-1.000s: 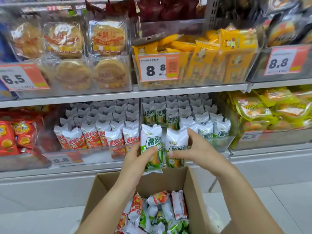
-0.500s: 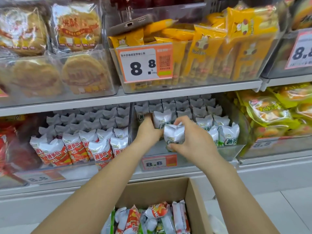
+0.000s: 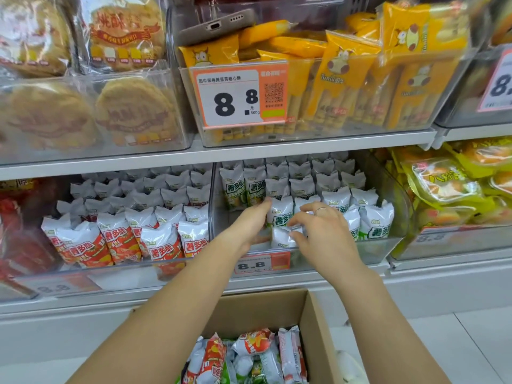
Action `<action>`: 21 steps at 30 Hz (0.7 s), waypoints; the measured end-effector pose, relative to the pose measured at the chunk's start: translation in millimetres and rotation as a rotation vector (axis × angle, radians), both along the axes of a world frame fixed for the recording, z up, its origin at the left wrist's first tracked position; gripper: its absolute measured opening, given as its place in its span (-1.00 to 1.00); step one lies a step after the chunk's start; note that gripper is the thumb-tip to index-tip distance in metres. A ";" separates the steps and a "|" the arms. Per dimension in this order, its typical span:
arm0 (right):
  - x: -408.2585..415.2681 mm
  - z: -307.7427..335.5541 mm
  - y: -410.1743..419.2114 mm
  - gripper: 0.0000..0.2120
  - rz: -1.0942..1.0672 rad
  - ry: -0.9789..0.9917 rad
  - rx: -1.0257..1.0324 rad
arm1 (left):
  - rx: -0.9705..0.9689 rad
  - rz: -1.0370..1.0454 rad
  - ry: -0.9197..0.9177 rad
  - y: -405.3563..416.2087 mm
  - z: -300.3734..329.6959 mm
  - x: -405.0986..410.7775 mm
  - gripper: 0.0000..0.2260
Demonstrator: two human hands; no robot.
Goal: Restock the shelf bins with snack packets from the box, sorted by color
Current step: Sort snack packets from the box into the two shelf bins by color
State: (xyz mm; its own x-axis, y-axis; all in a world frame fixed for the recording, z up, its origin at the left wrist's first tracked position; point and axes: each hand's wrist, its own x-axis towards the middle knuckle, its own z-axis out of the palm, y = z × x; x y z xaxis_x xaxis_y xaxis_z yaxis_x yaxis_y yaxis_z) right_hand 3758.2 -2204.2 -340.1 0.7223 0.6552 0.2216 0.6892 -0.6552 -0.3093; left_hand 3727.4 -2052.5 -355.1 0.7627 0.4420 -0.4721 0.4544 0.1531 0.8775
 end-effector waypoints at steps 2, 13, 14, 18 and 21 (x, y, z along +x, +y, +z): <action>-0.8 -3.9 1.6 -0.72 -0.036 -0.031 0.038 | 0.114 -0.060 0.058 -4.7 2.9 1.2 -0.55; 1.0 -11.2 3.9 -0.64 -0.220 -0.069 0.167 | 0.268 -0.310 0.027 0.8 5.3 -14.7 -0.45; 0.3 -11.6 3.6 -0.65 -0.209 -0.052 0.162 | 0.271 -0.331 0.009 1.7 3.1 -15.0 -0.44; -1.8 -12.0 3.0 -0.68 -0.181 -0.008 0.196 | 0.358 -0.307 -0.048 -0.5 -3.3 -13.8 -0.58; -2.0 -9.9 3.1 -0.68 -0.171 0.001 0.192 | 0.483 -0.293 -0.022 -2.0 -4.5 -13.7 -0.62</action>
